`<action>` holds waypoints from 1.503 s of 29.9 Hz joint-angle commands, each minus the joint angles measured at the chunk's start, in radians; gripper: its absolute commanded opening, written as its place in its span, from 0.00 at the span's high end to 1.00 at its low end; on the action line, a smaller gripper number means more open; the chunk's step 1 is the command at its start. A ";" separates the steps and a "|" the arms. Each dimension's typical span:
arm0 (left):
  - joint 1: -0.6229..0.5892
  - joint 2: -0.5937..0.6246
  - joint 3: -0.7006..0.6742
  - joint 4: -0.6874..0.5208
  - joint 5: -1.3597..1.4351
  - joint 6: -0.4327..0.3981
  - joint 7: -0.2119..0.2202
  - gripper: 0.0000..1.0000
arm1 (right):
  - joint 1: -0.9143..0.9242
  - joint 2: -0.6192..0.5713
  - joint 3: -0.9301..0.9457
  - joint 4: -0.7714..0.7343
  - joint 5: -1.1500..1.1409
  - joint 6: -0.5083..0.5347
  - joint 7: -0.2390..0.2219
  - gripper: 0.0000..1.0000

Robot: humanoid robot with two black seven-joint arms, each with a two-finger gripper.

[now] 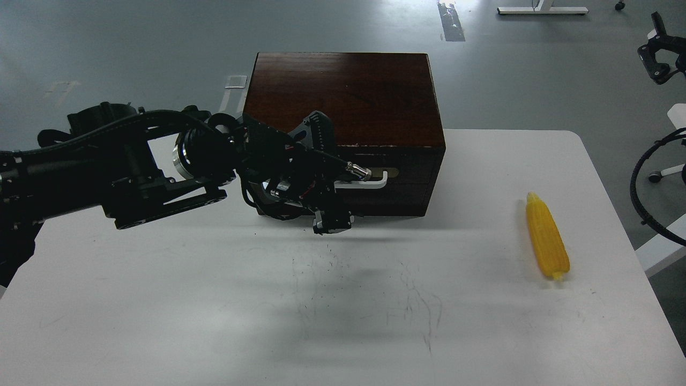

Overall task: Put corn in drawer with both arms
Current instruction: 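Reach the left gripper to the white drawer handle and grasp it, then pull the drawer handle toward the robot with the left gripper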

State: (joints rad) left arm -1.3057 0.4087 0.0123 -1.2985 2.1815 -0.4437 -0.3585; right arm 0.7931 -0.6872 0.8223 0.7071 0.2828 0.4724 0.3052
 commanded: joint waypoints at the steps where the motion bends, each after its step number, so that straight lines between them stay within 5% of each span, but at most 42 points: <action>1: -0.001 0.018 -0.003 -0.004 0.000 0.000 0.001 0.29 | 0.000 -0.002 -0.002 0.000 -0.001 0.000 0.000 0.00; 15: 0.022 0.041 0.008 0.001 0.000 0.000 0.001 0.29 | 0.001 -0.008 0.000 0.002 -0.001 0.000 0.000 0.00; 22: 0.026 0.038 0.008 -0.001 0.000 0.000 -0.002 0.45 | 0.001 -0.009 0.000 0.000 -0.001 0.000 0.000 0.00; 26: 0.025 0.039 0.008 -0.015 0.000 0.000 -0.054 0.60 | 0.001 -0.009 0.000 0.000 -0.001 0.000 0.000 0.00; 45: 0.020 0.047 0.023 -0.099 0.000 -0.026 -0.066 0.59 | 0.001 -0.022 -0.002 -0.001 -0.001 0.000 0.000 0.00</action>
State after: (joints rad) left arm -1.2849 0.4555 0.0298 -1.3894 2.1830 -0.4670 -0.4208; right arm 0.7947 -0.7043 0.8211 0.7056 0.2822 0.4724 0.3052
